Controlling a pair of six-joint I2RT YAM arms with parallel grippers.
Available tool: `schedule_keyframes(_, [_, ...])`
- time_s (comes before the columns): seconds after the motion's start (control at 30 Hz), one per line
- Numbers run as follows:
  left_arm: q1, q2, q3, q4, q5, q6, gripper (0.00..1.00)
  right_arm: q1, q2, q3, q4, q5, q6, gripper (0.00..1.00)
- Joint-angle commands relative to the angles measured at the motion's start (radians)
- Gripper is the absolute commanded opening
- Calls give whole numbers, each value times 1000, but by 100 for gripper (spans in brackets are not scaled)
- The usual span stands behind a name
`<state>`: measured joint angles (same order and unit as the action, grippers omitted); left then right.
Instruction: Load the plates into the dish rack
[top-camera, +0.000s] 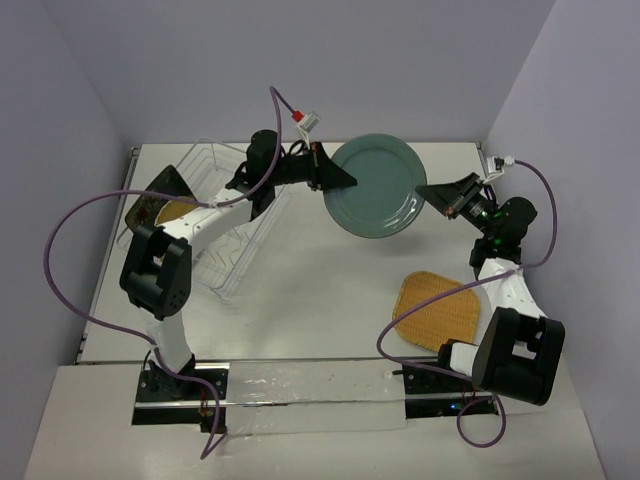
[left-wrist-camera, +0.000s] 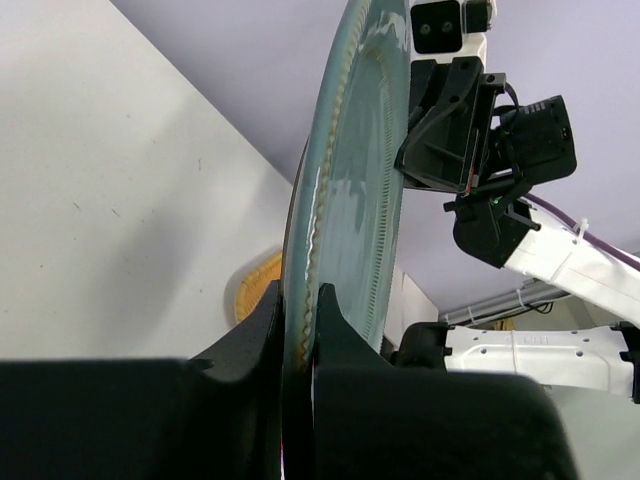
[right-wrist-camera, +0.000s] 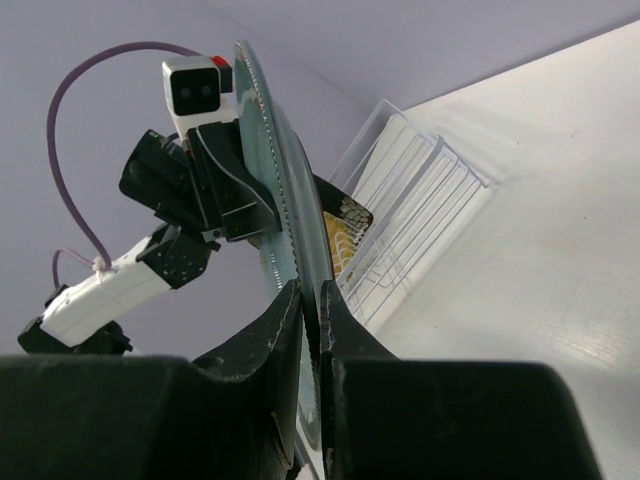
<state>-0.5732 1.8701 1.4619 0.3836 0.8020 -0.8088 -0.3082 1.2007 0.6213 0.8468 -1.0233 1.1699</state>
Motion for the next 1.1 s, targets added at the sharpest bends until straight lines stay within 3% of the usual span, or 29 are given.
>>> schedule_keyframes(0.0, [-17, -113, -31, 82, 5, 129, 0, 8, -20, 107, -111, 35, -65, 0])
schedule_keyframes(0.03, [-17, -127, -37, 81, -5, 138, 0, 9, -20, 118, -145, 38, -90, 1])
schedule_keyframes(0.07, [-17, -148, -50, 74, -31, 154, 0, 8, -19, 127, -178, 40, -120, 8])
schedule_keyframes(0.13, [-17, -214, -52, 4, -135, 216, 0, 8, -19, 145, -232, 39, -181, 43])
schedule_keyframes(0.17, [-17, -239, -45, -40, -176, 247, 0, 8, -22, 150, -249, 41, -194, 55])
schedule_keyframes(0.23, [-17, -279, -17, -144, -251, 347, 0, 8, -29, 160, -301, 51, -223, 74])
schedule_keyframes(0.33, [-16, -332, 57, -335, -353, 503, 0, 5, -46, 179, -378, 57, -310, 92])
schedule_keyframes(0.53, [-2, -374, 246, -663, -636, 869, 0, 3, -128, 223, -720, 253, -582, 98])
schedule_keyframes(0.67, [22, -423, 220, -768, -794, 1060, 0, 3, -227, 177, -796, 406, -710, 100])
schedule_keyframes(0.73, [64, -457, 175, -805, -796, 1171, 0, 3, -254, 172, -839, 466, -754, 100])
schedule_keyframes(0.87, [150, -483, 211, -915, -822, 1252, 0, 3, -250, 183, -890, 506, -779, 100])
schedule_keyframes(0.97, [240, -509, 259, -1011, -819, 1214, 0, 3, -230, 181, -902, 509, -782, 100])
schedule_keyframes(1.07, [331, -576, 141, -990, -774, 1194, 0, 3, -200, 178, -905, 513, -785, 100])
